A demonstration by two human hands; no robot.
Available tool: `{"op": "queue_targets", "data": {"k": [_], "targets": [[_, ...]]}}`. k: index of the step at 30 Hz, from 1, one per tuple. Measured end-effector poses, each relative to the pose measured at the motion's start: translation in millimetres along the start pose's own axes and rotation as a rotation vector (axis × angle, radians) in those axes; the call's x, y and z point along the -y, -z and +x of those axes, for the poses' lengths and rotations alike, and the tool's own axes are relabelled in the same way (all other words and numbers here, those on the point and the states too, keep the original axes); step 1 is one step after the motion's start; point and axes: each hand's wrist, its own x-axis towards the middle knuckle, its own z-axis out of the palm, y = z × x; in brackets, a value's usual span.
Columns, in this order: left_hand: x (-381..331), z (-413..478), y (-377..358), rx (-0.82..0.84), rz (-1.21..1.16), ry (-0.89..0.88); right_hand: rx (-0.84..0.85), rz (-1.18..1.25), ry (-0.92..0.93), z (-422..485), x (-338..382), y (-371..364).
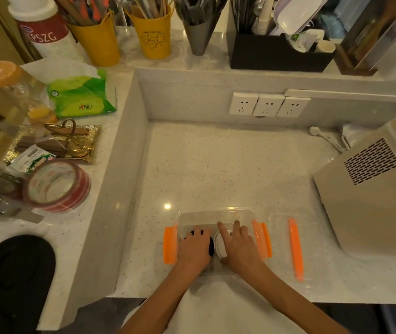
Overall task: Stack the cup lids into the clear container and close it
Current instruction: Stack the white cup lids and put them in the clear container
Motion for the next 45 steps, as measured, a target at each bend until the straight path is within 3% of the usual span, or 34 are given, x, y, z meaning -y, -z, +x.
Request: {"op": "queue_targets", "data": {"k": [4, 14, 32, 38, 45], "targets": [[0.1, 0.3, -0.1, -0.004, -0.006, -0.008, -0.051, 0.002, 0.061, -1.6, -1.7, 1.2], [-1.2, -2.5, -0.8, -0.006, -0.010, 0.005, -0.050, 0.078, -0.021, -3.0, -0.6, -0.2], [-1.7, -2.5, 0.5, -0.006, 0.025, 0.005, -0.031, 0.096, 0.006, 2.0, -1.6, 5.3], [1.1, -0.6, 3.2, -0.006, 0.007, 0.003, -0.036, 0.150, 0.076, -9.3, -5.6, 11.1], [2.1, -0.7, 2.0, -0.023, 0.057, -0.002, 0.083, 0.154, 0.134, -16.9, -2.0, 10.2]]}}
